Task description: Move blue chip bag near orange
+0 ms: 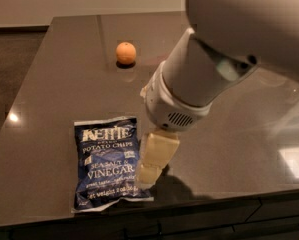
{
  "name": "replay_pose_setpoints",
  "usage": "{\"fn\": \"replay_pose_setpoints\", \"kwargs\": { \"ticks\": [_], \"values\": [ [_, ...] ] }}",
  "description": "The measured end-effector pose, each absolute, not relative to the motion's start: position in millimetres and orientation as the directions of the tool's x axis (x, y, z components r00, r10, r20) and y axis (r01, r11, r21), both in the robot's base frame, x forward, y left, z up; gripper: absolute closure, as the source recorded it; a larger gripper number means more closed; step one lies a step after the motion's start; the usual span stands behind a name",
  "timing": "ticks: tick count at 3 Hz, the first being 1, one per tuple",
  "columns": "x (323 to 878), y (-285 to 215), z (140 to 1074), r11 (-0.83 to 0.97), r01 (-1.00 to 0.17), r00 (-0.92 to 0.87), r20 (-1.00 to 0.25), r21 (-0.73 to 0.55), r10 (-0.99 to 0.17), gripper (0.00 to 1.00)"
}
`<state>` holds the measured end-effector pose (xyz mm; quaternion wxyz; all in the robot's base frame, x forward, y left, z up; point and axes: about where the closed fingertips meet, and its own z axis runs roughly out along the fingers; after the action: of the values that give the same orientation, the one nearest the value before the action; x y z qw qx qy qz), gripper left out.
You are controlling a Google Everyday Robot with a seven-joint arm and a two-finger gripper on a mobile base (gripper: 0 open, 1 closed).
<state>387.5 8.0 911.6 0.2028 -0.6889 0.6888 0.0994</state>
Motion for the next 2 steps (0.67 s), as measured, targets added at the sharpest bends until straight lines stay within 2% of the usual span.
{"fn": "replay_pose_setpoints", "kwargs": {
  "ticks": [2],
  "values": [
    [379.8,51.9,873.0,-0.022,-0.990,0.071,-0.366,-0.137,-0.928,0.00]
  ]
}}
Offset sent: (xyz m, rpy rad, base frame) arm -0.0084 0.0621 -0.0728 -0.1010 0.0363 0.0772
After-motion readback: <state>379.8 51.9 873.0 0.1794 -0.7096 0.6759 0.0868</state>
